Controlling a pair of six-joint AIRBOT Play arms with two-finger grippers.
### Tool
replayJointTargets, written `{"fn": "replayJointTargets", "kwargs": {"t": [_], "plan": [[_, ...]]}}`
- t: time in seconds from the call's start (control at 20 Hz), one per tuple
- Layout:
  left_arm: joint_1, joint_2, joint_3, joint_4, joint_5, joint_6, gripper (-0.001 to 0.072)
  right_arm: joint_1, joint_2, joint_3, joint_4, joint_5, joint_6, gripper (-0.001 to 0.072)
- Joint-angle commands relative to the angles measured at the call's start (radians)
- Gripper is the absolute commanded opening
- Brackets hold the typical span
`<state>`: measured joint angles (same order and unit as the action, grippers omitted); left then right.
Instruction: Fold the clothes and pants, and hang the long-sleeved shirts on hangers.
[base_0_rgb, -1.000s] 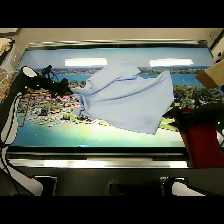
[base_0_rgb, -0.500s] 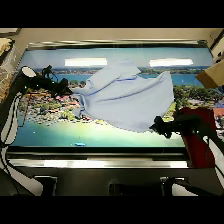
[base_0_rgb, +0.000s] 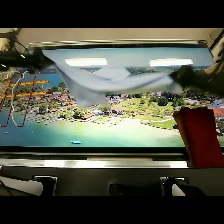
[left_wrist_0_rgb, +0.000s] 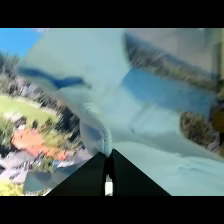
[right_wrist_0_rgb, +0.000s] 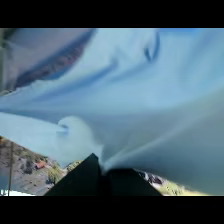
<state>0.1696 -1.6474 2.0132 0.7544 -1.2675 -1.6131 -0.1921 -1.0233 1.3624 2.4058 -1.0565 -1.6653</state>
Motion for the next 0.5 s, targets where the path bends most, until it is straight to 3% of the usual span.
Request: {"fn": "replayJointTargets", "kwargs": {"t": [0.0, 0.15, 0.25, 0.35, 0.45], "plan": [[0.045, 0.258, 0.100, -0.032, 0.093, -0.003, 0.0016, -0.003, 0.126, 0.407, -0.010, -0.070, 0.023, 0.0037], [0.051, 0.559, 0.039, 0.134, 0.212, -0.028, 0.0016, -0.003, 0.189, 0.636, -0.073, -0.015, 0.140, 0.0037], [0.051, 0.714, 0.004, 0.326, 0.261, -0.111, 0.0016, -0.003, 0.216, 0.704, -0.140, 0.048, 0.201, 0.0037], [0.051, 0.800, -0.006, 0.515, 0.257, -0.219, 0.0016, -0.003, 0.222, 0.704, -0.202, 0.083, 0.252, 0.0037], [0.051, 0.808, -0.008, 0.566, 0.216, -0.215, 0.0016, -0.003, 0.177, 0.692, -0.256, 0.021, 0.316, 0.0037]]}}
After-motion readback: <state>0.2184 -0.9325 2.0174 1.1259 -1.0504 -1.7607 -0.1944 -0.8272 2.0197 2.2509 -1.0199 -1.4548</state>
